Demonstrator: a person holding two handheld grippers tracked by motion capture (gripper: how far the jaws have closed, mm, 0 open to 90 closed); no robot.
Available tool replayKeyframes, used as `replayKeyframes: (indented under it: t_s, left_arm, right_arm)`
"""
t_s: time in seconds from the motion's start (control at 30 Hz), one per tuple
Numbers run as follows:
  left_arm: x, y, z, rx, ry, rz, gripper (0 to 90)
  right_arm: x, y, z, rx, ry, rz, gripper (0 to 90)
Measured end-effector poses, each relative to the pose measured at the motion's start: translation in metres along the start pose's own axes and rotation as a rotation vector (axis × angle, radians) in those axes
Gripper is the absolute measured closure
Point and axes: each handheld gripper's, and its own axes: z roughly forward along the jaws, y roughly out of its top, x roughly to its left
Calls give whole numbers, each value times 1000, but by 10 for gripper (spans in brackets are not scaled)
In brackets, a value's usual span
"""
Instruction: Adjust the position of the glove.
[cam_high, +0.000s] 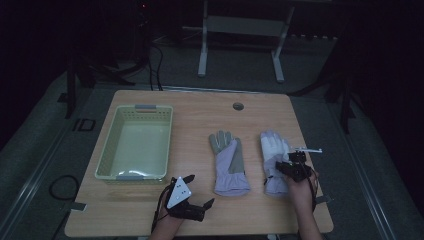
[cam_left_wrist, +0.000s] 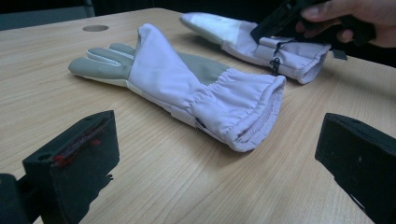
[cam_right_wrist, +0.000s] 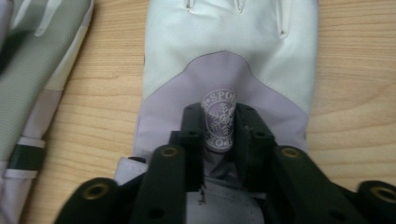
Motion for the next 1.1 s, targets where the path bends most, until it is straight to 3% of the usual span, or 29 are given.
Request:
replayKeyframes:
  t_s: [0.23, 0.27, 0.3, 0.33, 0.43, 0.5, 0.63, 0.73, 0.77, 0.8, 0.83, 0.87, 0.97, 1.0, 1.07, 1.1]
  left_arm:
    - [1, 0, 0, -2, 1, -10, 0]
    - [1, 0, 0, -3, 2, -5, 0]
    - [1, 0, 0, -3, 2, -5, 0]
    - [0, 0, 0, -3, 5, -3, 0]
    - [0, 0, 0, -3, 8, -2, 0]
    - [1, 0, 0, -4, 8, -5, 0]
    - [0, 0, 0, -4, 12, -4, 0]
    - [0, 0, 0, 0, 11, 3, 0]
    - [0, 0, 0, 0, 11, 3, 0]
    - [0, 0, 0, -1, 10, 3, 0]
    - [0, 0, 0, -1, 10, 3, 0]
    - [0, 0, 0, -1, 12, 4, 0]
    - [0, 0, 0, 0, 13, 5, 0]
    - [-1, 0, 0, -1, 14, 5, 0]
    - [-1, 0, 1, 1, 14, 7, 0]
    - [-1, 0, 1, 1, 15, 6, 0]
  right_arm:
    - [-2, 1, 1, -5, 12, -23, 620]
    - [-3, 2, -2, -7, 17, -49, 564]
    - [-3, 2, -2, -7, 17, -49, 564]
    - [-4, 3, -5, -11, 42, -61, 500]
    - [-6, 2, -7, -17, 57, -80, 493]
    - [-10, 0, -9, -18, 103, -119, 482]
    - [-14, 2, -13, -14, 135, -144, 480]
    - [-17, 7, -20, -23, 162, -226, 481]
    - [-17, 7, -20, -23, 162, -226, 481]
    - [-19, 9, -25, -47, 161, -287, 478]
    - [-19, 9, -25, -47, 161, -287, 478]
    - [-23, 11, -32, -68, 167, -325, 478]
    - [-25, 12, -34, -77, 172, -338, 479]
    - [-27, 14, -37, -91, 187, -359, 479]
    - [-30, 17, -39, -111, 203, -448, 486]
    - [-30, 17, -36, -100, 207, -449, 481]
